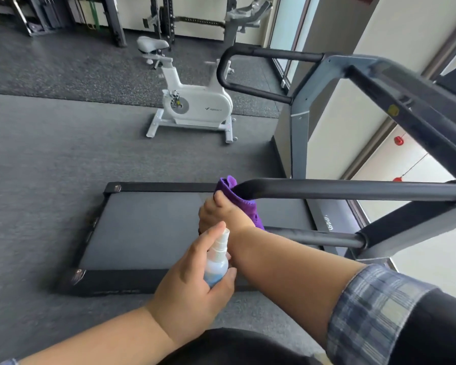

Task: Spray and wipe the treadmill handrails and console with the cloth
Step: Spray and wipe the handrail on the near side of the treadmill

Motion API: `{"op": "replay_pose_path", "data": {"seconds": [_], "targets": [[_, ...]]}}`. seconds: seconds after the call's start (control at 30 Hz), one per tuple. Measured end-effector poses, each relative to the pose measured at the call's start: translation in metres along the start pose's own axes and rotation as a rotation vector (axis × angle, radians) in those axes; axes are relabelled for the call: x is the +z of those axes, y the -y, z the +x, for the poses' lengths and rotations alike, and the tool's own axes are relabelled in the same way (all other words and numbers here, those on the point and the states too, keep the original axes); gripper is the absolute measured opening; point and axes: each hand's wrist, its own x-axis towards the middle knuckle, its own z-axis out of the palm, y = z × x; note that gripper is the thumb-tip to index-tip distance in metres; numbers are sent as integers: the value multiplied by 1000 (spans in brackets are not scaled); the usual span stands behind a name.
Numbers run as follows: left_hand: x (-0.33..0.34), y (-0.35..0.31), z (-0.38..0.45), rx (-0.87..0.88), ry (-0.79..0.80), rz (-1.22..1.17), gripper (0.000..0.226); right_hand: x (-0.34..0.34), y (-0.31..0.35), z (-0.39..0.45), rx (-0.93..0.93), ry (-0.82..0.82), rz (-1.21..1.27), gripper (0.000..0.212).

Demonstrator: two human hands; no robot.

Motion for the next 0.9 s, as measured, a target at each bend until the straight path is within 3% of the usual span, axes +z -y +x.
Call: {"op": "replay_pose_path", "data": {"seconds": [0.1, 0.23, 0.4, 0.7, 0.9], "targets": [[-6, 1, -1, 31, -10, 9, 75, -5, -34, -12, 179, -196, 291, 26], [-9, 4, 1, 37, -3, 13, 75, 4, -67, -32, 310, -280, 551, 55], [-6, 0, 4, 65, 1, 9, 76, 20, -72, -48, 461, -352, 640, 71], [15, -18, 13, 75, 38, 52, 75, 42, -65, -52, 512, -641, 701, 69], [52, -36, 21, 81, 53, 90, 88, 85, -79, -84, 536, -732, 738, 67]]}}
